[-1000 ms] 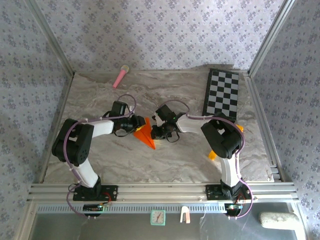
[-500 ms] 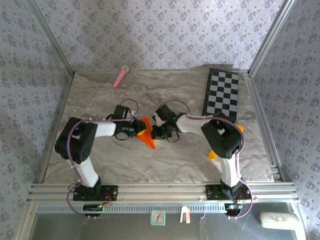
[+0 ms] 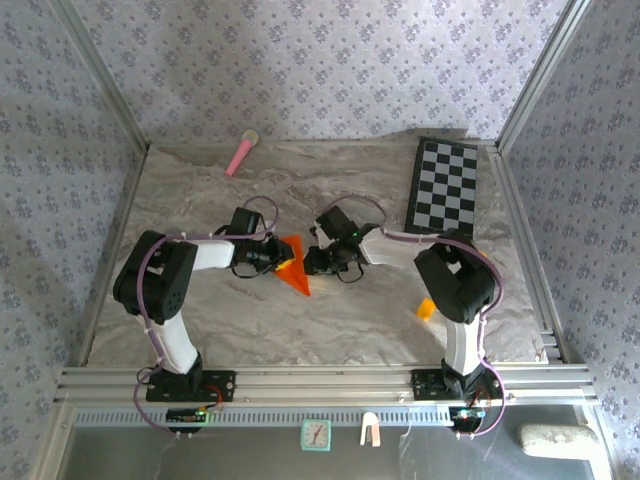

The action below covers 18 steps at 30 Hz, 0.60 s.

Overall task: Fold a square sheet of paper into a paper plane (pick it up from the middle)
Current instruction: Fourth fold the wing at the center of the table.

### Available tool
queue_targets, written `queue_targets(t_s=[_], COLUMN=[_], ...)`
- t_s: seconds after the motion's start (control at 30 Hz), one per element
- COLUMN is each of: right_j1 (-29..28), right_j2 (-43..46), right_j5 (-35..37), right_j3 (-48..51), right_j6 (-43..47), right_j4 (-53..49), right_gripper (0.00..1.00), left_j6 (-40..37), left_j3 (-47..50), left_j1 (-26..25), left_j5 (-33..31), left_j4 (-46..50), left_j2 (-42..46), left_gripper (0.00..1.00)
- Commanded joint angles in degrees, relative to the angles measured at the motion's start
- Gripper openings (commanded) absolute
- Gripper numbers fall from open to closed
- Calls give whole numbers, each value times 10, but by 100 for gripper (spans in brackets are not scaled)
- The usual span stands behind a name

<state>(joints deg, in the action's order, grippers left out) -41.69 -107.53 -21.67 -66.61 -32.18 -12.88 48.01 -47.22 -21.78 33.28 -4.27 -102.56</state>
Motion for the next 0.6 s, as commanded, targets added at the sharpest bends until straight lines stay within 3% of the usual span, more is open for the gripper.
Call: queue_targets(t_s=[0.0, 0.27, 0.57], right_j1=[-3, -18, -32], right_j2=[24, -17, -61], right_j5=[4, -55, -59], right_j3=[1, -12, -41], right_j6=[-8, -34, -51], right_j4=[-14, 30, 34], right_gripper=[19, 6, 3], left_j6=[-8, -4, 4], left_j3=[-1, 0, -1], left_j1=[-5, -6, -10], left_j5=[-31, -37, -36], left_j4=[58, 63, 60], left_j2=[-24, -25, -29], left_gripper=[21, 20, 20])
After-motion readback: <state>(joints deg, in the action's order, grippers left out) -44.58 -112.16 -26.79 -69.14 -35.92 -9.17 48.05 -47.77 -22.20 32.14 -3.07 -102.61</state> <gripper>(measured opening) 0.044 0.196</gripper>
